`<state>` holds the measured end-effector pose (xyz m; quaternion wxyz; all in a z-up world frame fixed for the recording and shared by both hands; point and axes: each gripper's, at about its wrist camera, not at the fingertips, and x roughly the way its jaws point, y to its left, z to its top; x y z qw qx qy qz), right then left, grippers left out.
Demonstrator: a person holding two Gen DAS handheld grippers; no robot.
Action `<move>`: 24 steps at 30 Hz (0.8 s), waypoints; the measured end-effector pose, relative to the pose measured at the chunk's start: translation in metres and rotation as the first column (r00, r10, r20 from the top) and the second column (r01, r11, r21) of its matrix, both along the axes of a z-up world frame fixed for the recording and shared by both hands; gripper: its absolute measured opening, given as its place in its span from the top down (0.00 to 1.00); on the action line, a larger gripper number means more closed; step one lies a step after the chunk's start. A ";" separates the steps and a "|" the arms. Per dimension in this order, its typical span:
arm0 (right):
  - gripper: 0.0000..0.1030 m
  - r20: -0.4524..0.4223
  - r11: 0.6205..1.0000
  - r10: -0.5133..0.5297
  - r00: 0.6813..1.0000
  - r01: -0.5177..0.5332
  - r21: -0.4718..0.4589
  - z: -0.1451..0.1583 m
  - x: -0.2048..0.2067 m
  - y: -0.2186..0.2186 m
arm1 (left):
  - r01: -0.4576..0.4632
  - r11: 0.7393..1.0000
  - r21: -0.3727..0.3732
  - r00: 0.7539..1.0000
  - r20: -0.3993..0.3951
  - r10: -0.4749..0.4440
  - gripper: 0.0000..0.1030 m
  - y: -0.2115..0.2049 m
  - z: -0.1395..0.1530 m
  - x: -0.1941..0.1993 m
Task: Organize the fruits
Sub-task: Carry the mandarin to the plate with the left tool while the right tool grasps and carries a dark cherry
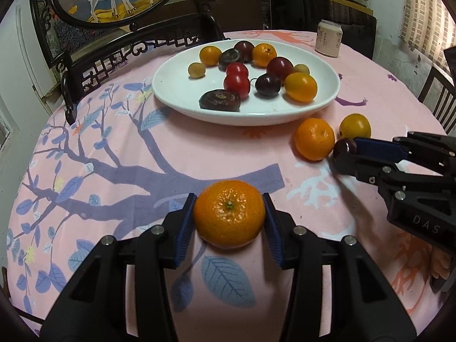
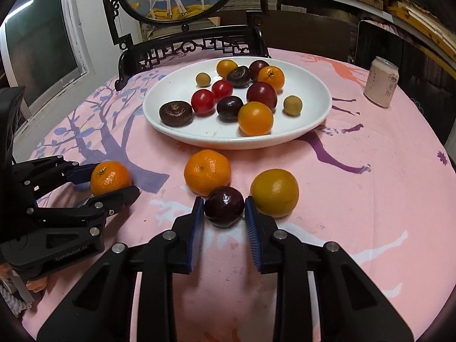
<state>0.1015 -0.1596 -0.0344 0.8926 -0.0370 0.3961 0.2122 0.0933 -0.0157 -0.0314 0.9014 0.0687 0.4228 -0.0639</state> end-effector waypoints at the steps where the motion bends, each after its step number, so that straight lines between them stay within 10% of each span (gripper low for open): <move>1: 0.72 -0.003 1.000 -0.001 1.000 0.001 0.005 0.000 -0.002 -0.001 | 0.000 1.000 -0.006 1.000 0.000 0.000 0.55 0.001 0.000 0.000; 15: 0.71 0.162 0.978 -0.139 0.977 0.110 0.176 0.089 0.021 -0.037 | -0.124 0.990 -0.068 0.981 0.143 0.133 0.56 0.024 0.074 0.053; 24: 0.71 0.080 0.984 -0.135 0.988 0.125 0.124 0.051 0.093 -0.014 | -0.159 0.984 -0.076 0.984 0.073 0.164 0.55 0.025 0.045 0.122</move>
